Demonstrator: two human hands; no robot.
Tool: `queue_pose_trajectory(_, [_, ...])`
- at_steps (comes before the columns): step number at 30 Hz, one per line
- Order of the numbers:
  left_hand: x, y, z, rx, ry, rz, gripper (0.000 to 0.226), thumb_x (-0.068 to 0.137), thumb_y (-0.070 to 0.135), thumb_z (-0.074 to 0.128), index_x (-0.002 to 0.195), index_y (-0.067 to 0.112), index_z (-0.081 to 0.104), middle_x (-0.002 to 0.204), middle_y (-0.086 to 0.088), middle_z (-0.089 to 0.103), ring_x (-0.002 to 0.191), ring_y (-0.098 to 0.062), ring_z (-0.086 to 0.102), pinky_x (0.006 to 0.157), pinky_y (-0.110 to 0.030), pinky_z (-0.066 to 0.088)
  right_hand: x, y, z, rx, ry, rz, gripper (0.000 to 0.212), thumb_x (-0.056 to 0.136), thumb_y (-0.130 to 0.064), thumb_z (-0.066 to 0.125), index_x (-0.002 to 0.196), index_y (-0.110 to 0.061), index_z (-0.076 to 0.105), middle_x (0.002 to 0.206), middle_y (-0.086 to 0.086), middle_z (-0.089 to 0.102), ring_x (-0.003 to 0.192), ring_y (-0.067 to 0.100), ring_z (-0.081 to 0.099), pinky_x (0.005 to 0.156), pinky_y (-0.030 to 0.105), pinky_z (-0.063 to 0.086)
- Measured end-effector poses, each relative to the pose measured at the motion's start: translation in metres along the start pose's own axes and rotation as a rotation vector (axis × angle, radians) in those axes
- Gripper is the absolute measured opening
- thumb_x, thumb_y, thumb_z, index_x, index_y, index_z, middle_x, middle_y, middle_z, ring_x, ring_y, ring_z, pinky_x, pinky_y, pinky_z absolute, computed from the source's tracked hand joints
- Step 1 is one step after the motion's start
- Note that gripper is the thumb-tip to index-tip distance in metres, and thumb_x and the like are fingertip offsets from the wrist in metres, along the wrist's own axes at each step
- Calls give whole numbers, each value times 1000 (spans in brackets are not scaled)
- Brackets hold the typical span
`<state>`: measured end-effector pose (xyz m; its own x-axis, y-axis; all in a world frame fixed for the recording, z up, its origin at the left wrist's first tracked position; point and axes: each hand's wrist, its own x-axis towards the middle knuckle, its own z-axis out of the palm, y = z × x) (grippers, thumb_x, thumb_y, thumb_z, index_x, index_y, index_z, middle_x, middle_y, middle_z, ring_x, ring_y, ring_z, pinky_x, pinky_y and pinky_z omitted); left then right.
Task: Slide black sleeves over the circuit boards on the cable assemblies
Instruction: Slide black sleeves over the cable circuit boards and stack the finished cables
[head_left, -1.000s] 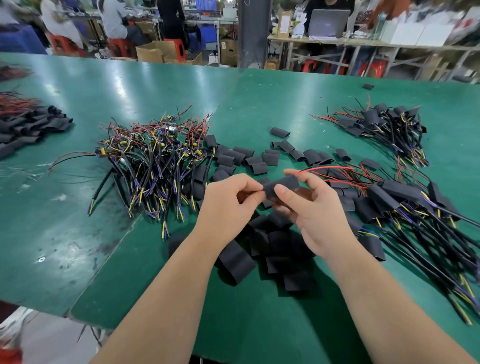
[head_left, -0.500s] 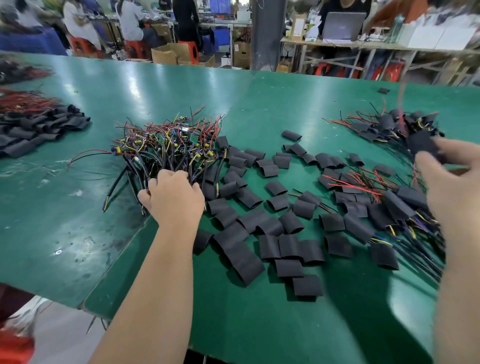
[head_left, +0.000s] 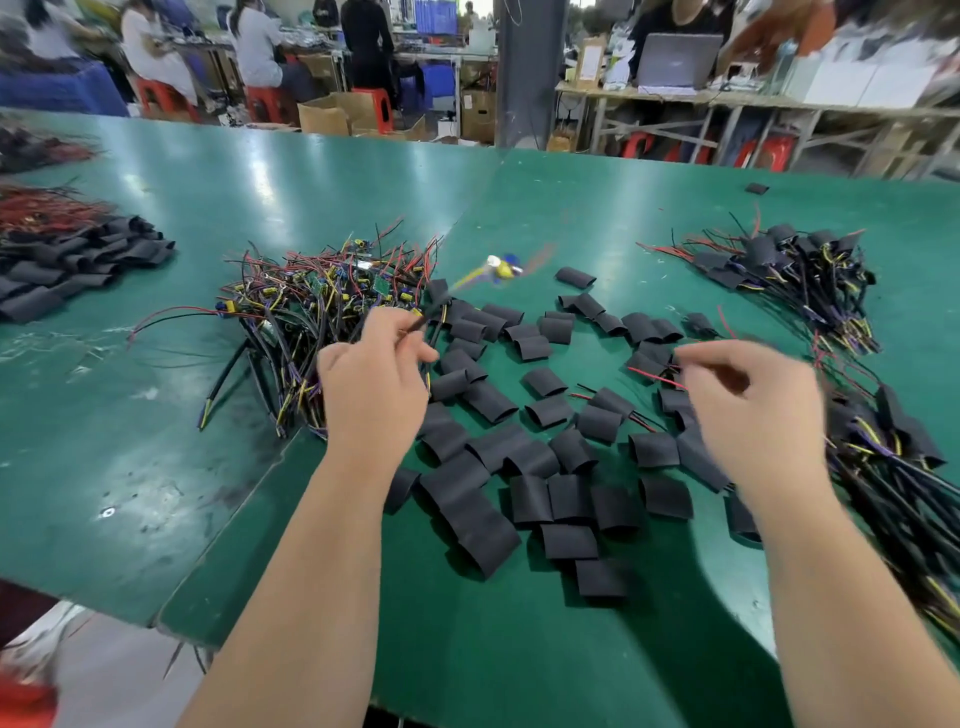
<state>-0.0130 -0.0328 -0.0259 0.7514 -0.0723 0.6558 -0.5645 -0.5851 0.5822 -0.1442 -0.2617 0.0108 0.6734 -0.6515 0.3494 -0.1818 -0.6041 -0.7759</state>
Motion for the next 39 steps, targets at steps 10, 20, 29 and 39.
queue_pose_trajectory(10, [-13,21,15,-155,-355,216,12,96,10,51,100,9,63,80,6,72,49,8,48,55,-6,27,-14,-13,29,1080,-413,80,29,70,-5,64,98,-11,66,78,1,71,72,16,69,68,17,52])
queue_pose_trajectory(20, [-21,40,23,-278,-281,334,19,86,9,66,103,8,74,88,-2,71,81,-13,64,75,-32,53,-20,-9,41,846,-411,83,22,81,8,65,93,-9,65,82,4,72,76,20,68,68,20,51])
queue_pose_trajectory(29, [-20,32,27,-44,-375,338,16,91,14,61,99,5,73,86,-10,67,81,-29,62,73,-43,51,-1,-8,46,702,-643,117,43,77,19,64,109,-9,63,81,-1,72,71,9,69,68,15,52])
queue_pose_trajectory(39, [-12,19,25,-168,-84,177,15,82,9,69,95,5,76,85,-6,73,79,-22,67,74,-32,49,91,-29,158,-400,-487,-430,52,95,-14,46,144,-31,42,148,8,39,138,27,33,110,42,30])
